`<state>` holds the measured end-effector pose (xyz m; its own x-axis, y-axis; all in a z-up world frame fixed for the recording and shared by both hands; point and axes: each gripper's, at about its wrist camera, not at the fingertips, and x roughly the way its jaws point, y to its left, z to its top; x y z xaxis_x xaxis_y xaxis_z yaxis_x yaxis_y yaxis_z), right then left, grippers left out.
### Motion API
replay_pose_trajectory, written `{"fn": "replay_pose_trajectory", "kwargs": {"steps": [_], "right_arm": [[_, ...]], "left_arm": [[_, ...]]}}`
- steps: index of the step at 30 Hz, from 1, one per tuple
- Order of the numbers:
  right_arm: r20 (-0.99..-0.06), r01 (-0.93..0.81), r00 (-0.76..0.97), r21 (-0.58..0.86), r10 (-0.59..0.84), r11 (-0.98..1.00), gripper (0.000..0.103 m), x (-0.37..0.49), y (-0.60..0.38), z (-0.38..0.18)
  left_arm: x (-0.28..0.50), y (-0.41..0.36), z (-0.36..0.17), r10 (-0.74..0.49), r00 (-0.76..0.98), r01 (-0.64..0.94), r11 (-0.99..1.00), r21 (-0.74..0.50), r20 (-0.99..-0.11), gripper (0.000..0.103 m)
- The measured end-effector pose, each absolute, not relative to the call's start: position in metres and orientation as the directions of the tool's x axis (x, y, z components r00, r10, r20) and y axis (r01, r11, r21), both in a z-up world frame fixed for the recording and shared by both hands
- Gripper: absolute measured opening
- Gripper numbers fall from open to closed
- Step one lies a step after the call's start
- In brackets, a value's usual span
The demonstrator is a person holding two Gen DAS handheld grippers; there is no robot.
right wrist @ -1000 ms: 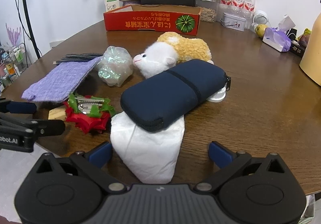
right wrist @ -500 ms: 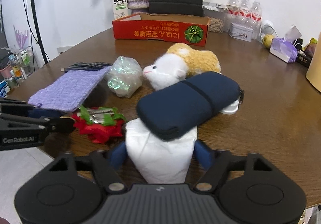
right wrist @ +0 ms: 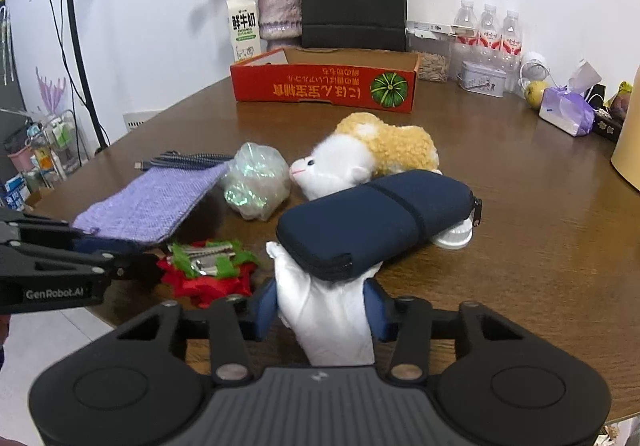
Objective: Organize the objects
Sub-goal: 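Close the left gripper on the yellow block while the right gripper closes on the white tissue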
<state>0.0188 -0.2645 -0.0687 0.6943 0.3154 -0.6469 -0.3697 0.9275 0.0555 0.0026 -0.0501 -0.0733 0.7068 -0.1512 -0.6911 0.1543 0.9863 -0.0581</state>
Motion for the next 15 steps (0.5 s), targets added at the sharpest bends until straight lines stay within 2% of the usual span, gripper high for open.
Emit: {"fn": "replay_pose_trajectory", "kwargs": {"steps": [6,15], "right_arm": [[-0.635,-0.378,0.693,0.082,0.340,0.922,0.037,0.019,-0.266,-0.066],[-0.616,-0.387,0.699,0.101,0.363,0.917,0.035,0.012,-0.268,-0.057]], "left_arm": [[0.001,-0.049,-0.071,-0.151,0.710,0.152,0.987,-0.059,-0.688,0.023],[-0.007,-0.048,-0.058,-0.156,0.728,0.161,0.985,-0.055,-0.668,0.023]]}}
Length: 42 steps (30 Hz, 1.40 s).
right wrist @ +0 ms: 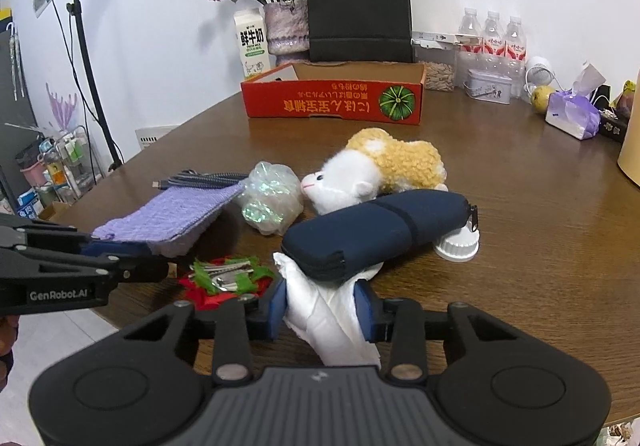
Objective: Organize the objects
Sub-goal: 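Close the left gripper on the yellow block while the right gripper closes on the white tissue, then lift the yellow block with the left gripper while the right gripper lifts the tissue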
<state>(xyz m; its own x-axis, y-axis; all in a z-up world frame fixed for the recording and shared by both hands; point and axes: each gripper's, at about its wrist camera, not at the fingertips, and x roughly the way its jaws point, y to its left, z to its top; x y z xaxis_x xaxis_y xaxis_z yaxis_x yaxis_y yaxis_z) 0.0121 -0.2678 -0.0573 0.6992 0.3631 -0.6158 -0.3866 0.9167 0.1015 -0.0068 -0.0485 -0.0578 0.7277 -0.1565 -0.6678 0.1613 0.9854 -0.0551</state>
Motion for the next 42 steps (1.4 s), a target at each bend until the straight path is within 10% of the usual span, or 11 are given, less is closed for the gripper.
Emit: {"fn": "replay_pose_trajectory", "kwargs": {"steps": [29,31,42], "right_arm": [[-0.575,-0.359,0.739,0.107,0.352,0.927,0.034,-0.002,-0.298,-0.033],[-0.565,-0.374,0.734,0.128,0.378,0.919,0.014,-0.001,-0.299,-0.031],[-0.567,-0.404,0.709,0.162,0.420,0.900,0.009,0.006,-0.291,-0.042]], "left_arm": [[-0.022,-0.040,-0.041,-0.175,0.733,0.171,0.983,-0.071,-0.657,0.023],[-0.023,-0.041,-0.041,-0.178,0.734,0.173,0.982,-0.072,-0.656,0.023],[-0.022,-0.040,-0.041,-0.182,0.731,0.171,0.982,-0.082,-0.658,0.023]]}}
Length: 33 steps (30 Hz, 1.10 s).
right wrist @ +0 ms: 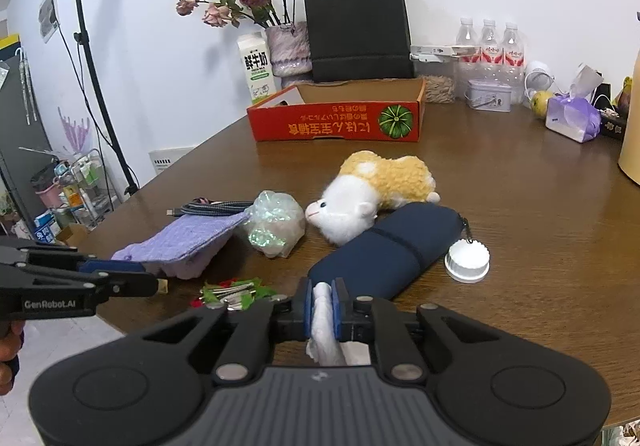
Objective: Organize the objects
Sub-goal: 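Lift the yellow block with the left gripper while the right gripper lifts the tissue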
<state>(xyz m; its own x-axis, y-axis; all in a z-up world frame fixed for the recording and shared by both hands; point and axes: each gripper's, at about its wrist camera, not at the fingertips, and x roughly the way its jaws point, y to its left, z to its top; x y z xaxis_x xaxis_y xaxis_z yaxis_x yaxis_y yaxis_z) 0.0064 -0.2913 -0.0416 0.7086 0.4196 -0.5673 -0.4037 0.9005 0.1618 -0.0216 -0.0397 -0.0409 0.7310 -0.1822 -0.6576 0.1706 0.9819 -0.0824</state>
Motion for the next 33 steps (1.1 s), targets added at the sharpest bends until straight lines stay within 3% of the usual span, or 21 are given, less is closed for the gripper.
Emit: {"fn": "replay_pose_trajectory", "kwargs": {"steps": [17,33], "right_arm": [[-0.452,-0.452,0.761,0.145,0.465,0.880,0.008,-0.002,-0.282,0.010],[-0.410,-0.475,0.770,0.142,0.489,0.868,0.008,0.032,-0.260,0.037]], "left_arm": [[-0.028,-0.046,-0.009,-0.203,0.770,0.200,0.977,-0.074,-0.605,0.023],[0.005,-0.036,0.018,-0.170,0.805,0.166,0.984,-0.059,-0.569,0.023]]}}
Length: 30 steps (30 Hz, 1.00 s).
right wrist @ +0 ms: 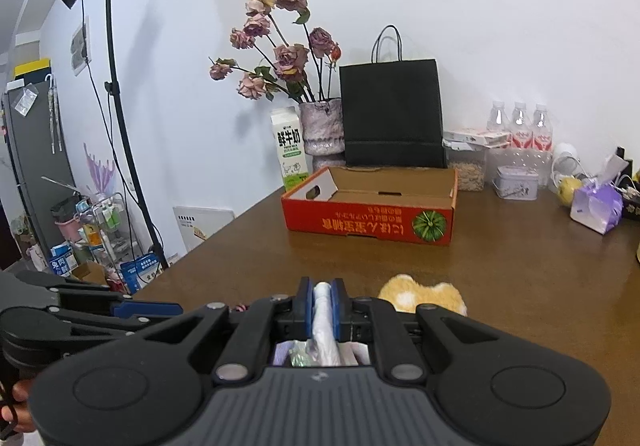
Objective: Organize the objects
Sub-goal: 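Lift the yellow block with the left gripper while the right gripper lifts the tissue, then carry the yellow block and the tissue over the red cardboard box with both grippers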
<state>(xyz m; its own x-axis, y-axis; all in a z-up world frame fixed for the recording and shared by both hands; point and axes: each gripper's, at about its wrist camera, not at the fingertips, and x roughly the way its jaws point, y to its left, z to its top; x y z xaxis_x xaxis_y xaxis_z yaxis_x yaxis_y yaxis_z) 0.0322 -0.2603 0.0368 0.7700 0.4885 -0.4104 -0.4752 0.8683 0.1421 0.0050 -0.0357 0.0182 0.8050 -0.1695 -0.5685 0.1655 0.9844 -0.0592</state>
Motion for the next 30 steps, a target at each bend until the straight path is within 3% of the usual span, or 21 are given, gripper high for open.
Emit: {"fn": "replay_pose_trajectory", "kwargs": {"steps": [30], "right_arm": [[-0.412,-0.488,0.762,0.142,0.500,0.861,0.008,0.173,-0.214,0.080]], "left_arm": [[0.152,-0.002,0.073,-0.104,0.833,0.079,0.994,-0.070,-0.543,0.023]]}}
